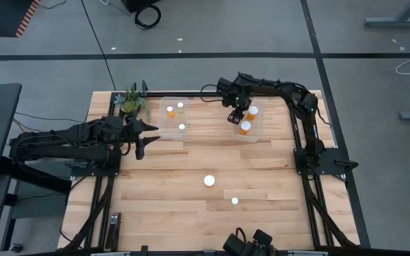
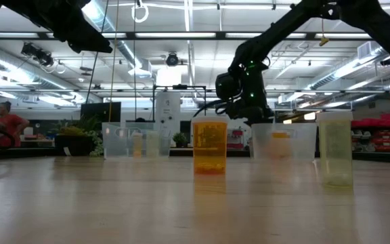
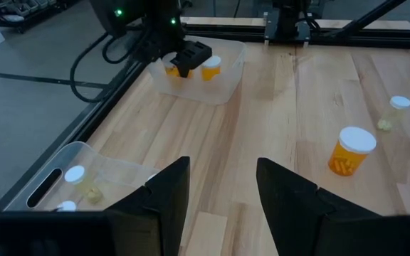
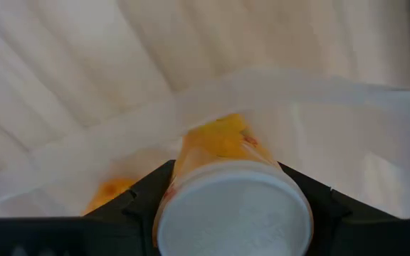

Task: Pick and place medicine bottles into bin by pill shape (circle, oval)
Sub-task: Put the large orange pill bottle into the right transparent bin, then put the yellow pill bottle into the left transparent bin

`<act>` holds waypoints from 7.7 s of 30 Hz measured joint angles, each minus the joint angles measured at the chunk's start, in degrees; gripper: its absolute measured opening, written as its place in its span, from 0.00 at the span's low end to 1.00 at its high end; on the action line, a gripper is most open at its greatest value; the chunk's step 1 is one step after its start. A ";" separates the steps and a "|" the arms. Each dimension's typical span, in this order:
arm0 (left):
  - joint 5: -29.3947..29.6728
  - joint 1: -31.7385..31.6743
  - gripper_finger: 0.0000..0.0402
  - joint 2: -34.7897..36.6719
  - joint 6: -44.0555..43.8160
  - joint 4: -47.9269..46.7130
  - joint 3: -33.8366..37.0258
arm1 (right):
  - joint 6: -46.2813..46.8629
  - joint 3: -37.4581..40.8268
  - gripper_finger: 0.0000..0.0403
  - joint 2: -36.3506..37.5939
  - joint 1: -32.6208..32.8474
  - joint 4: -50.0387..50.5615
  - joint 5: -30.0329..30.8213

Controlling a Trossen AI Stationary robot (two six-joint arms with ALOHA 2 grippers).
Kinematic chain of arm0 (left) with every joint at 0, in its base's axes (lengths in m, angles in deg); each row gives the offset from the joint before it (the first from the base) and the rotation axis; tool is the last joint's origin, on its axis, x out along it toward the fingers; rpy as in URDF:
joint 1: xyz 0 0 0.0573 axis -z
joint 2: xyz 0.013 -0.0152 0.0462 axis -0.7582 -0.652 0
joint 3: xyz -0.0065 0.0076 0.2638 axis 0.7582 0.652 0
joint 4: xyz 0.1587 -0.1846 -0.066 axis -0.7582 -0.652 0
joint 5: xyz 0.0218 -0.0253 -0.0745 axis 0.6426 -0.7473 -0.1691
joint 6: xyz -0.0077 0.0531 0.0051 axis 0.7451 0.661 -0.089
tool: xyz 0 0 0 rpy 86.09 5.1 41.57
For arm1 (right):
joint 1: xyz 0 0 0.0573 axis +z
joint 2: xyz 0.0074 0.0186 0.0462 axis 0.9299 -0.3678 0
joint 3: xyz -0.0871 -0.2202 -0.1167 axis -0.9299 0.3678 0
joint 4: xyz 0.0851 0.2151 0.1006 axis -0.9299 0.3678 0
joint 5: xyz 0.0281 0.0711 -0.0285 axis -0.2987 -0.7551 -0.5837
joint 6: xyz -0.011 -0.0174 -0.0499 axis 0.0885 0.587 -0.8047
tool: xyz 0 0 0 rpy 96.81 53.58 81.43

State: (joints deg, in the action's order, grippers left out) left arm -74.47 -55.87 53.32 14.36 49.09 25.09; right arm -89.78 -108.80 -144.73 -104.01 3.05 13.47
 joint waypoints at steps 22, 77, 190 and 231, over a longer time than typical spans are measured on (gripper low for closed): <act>0.00 -0.02 0.43 0.01 0.02 0.07 0.00 | 2.95 1.59 0.67 8.54 1.32 0.17 -0.70; 0.00 -0.02 0.43 0.02 -0.35 -0.42 0.00 | 14.86 -18.55 0.62 -14.03 48.13 -1.68 -2.91; 0.00 -0.02 0.43 0.02 -0.09 -0.83 0.00 | 14.38 34.47 0.51 26.67 7.83 -16.68 -1.76; 0.00 -0.02 0.43 0.02 0.09 -0.83 0.00 | 22.28 22.70 0.62 27.28 51.86 -24.77 5.72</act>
State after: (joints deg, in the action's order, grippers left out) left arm -74.47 -55.89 53.35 14.44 48.26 25.09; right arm -67.51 -86.11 -117.45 -52.15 -21.72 19.19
